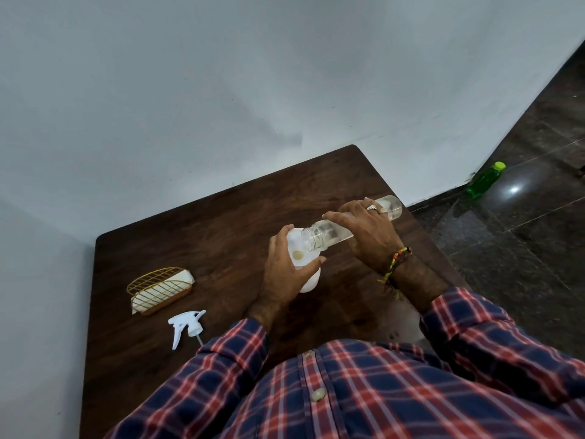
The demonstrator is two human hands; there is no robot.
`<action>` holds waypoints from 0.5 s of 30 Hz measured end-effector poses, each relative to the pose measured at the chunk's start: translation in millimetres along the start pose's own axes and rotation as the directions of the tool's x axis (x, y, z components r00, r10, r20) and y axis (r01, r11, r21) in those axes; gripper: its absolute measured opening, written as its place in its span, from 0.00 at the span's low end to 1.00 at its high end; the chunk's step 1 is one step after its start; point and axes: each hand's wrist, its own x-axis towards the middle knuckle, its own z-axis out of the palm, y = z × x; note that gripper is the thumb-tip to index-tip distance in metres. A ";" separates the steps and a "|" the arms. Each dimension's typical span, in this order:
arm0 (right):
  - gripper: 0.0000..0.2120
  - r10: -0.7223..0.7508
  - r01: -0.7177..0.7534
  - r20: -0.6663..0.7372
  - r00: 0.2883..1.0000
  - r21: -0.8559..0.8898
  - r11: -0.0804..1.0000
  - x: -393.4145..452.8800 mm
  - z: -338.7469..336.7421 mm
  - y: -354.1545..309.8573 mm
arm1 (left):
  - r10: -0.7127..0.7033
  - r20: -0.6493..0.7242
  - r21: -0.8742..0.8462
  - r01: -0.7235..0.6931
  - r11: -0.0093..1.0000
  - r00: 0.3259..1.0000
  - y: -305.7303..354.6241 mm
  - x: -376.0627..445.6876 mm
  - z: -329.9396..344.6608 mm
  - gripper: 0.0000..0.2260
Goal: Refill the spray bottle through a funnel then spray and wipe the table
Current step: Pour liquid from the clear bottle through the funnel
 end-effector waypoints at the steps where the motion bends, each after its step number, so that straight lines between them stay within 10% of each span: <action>1: 0.32 -0.001 0.001 -0.004 1.000 0.001 1.000 0.1 -0.1 0.4 | 0.001 0.001 -0.001 -0.001 1.000 1.000 0.1 0.2 0.1 0.40; 15: 0.31 -0.002 0.002 0.011 1.000 0.006 1.000 1.0 0.2 0.9 | 0.000 0.009 -0.001 0.000 1.000 1.000 -0.2 -1.1 -0.6 0.44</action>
